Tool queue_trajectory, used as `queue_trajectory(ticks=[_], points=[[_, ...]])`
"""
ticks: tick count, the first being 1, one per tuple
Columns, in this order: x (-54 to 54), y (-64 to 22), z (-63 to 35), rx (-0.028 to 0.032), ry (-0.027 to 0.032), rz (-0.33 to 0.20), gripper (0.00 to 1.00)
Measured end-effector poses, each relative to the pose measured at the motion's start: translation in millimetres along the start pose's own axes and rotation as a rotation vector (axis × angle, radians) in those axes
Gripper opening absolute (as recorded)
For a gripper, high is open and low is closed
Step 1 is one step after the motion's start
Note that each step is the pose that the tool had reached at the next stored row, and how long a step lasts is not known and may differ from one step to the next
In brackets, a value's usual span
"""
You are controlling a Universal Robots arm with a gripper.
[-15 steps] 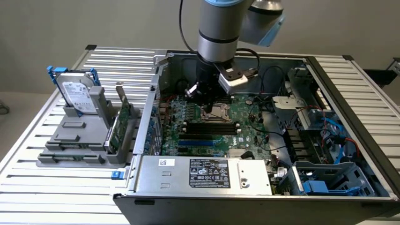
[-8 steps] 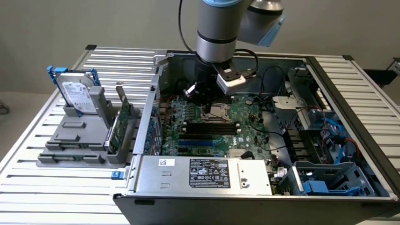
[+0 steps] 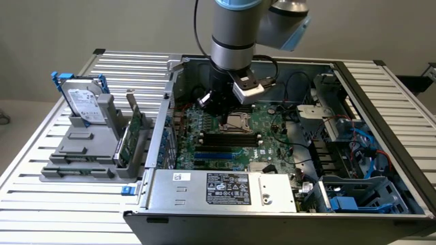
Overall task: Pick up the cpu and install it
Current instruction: 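Install the first cpu locking lever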
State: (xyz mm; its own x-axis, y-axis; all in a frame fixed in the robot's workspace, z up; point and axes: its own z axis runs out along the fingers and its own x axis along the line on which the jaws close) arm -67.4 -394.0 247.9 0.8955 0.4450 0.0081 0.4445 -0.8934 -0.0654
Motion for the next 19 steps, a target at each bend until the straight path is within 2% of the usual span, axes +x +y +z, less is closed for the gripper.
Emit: queue_trajectory(ticks=[6, 14, 19], points=[[-2.2, -0.9, 3.6, 0.0014, -0.0024, 0.008, 0.11], [-4.2, -1.4, 8.9, 0.0053, -0.0103, 0.016, 0.11], [-4.6, -1.2, 15.7, 0.0057, -0.0109, 0.017, 0.11]])
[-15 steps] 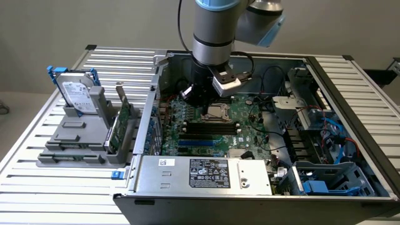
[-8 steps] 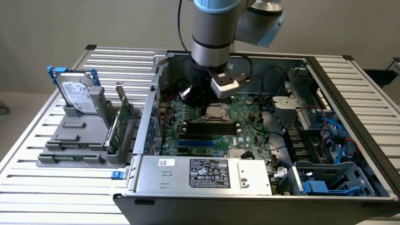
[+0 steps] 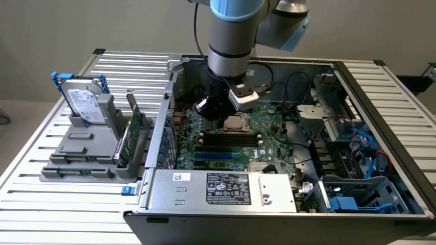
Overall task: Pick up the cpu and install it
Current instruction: 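Install the first cpu locking lever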
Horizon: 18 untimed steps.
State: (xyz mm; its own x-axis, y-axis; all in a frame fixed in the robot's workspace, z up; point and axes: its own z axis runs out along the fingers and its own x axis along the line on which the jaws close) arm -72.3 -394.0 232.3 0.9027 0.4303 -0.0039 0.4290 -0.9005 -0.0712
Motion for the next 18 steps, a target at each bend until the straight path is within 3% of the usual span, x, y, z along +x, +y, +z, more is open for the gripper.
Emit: queue_trajectory(ticks=[10, 18], points=[[-0.7, -1.0, 5.7, 0.006, -0.0118, 0.008, 0.11], [-2.0, -2.3, 11.8, 0.0063, -0.0123, 0.01, 0.11]])
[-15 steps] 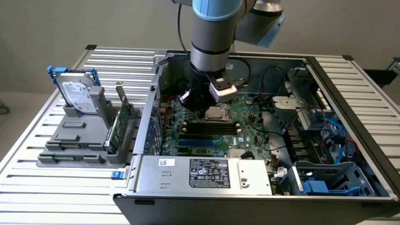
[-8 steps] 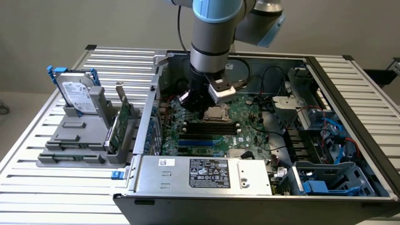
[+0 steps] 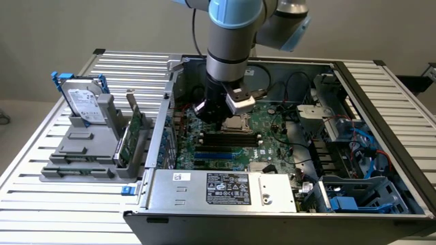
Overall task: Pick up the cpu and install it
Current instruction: 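Install the first cpu locking lever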
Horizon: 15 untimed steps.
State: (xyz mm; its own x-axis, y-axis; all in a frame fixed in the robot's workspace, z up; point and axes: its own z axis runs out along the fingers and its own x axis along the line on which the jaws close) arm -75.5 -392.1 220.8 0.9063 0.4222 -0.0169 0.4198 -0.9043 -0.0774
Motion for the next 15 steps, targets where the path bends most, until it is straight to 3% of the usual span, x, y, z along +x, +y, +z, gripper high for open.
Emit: queue_trajectory(ticks=[15], points=[[0.4, -3.1, 5.6, 0.0002, 0.0004, 0.006, 0.11]])
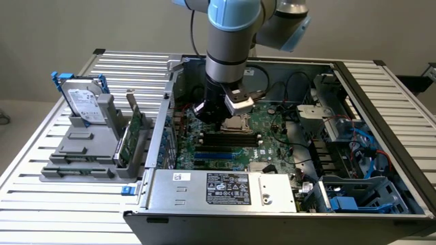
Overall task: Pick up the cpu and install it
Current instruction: 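Install the first cpu locking lever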
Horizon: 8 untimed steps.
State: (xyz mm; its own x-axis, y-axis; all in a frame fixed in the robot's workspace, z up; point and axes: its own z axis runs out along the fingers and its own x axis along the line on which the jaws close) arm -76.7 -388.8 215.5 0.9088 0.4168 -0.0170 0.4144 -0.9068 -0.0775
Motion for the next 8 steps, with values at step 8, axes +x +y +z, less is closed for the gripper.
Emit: queue_trajectory(ticks=[8], points=[[1.6, -3.6, 6.4, 0.0008, 0.0007, 0.002, 0.11]])
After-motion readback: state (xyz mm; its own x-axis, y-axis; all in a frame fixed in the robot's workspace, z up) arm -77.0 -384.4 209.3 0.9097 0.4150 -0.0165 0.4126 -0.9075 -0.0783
